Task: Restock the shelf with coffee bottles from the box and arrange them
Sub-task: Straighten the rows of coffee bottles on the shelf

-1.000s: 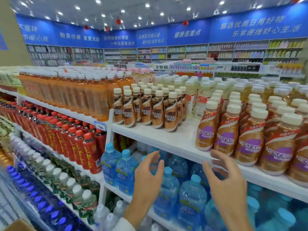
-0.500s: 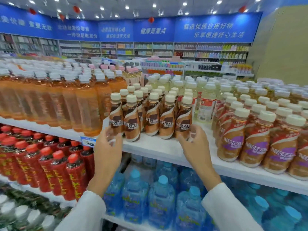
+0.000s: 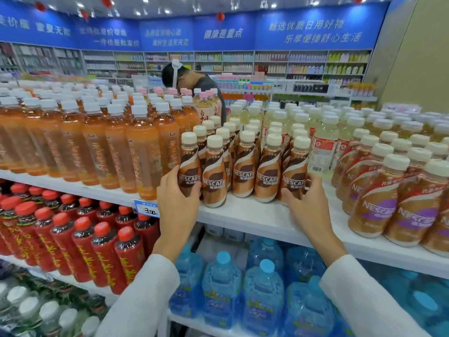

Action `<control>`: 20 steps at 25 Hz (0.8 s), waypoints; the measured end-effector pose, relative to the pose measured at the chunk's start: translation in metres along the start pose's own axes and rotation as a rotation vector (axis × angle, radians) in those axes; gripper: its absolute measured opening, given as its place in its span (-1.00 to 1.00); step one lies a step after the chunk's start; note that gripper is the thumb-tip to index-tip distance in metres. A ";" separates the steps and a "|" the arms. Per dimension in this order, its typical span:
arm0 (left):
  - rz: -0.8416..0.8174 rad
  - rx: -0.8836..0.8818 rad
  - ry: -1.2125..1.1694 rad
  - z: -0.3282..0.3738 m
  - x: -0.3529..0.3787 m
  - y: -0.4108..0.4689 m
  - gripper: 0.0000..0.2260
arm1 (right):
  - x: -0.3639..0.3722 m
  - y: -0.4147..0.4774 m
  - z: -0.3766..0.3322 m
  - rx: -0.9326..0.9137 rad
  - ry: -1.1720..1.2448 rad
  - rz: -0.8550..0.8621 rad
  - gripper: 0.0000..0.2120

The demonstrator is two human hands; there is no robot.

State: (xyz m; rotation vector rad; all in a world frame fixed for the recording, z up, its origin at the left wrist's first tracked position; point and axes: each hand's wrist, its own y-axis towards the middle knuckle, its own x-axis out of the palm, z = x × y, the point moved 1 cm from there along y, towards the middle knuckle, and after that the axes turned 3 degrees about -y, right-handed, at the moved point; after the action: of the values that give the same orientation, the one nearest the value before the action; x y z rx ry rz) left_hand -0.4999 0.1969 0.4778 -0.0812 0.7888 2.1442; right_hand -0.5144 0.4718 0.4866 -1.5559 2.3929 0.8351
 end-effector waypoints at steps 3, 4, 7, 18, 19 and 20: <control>0.019 0.019 -0.025 -0.002 -0.001 -0.001 -0.44 | 0.001 -0.002 0.002 -0.028 -0.030 0.014 -0.44; 0.022 0.021 -0.027 -0.002 -0.002 -0.001 -0.44 | 0.001 -0.002 0.002 -0.035 -0.030 0.015 -0.45; 0.021 0.026 -0.033 -0.004 -0.001 0.000 -0.44 | 0.001 -0.002 0.002 -0.032 -0.043 0.005 -0.43; -0.007 0.241 -0.034 0.043 0.009 -0.012 -0.48 | -0.028 0.018 -0.010 -0.108 -0.108 -0.121 -0.42; -0.019 0.232 -0.032 0.046 0.011 -0.011 -0.46 | -0.028 0.017 -0.010 -0.120 -0.104 -0.124 -0.44; -0.021 0.218 -0.035 0.048 0.013 -0.011 -0.44 | -0.027 0.016 -0.009 -0.127 -0.098 -0.125 -0.44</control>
State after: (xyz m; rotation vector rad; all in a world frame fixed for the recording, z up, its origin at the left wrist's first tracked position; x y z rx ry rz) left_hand -0.4906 0.2376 0.5071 0.0620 0.9911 2.0215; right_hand -0.5146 0.4932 0.5117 -1.6496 2.1879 1.0284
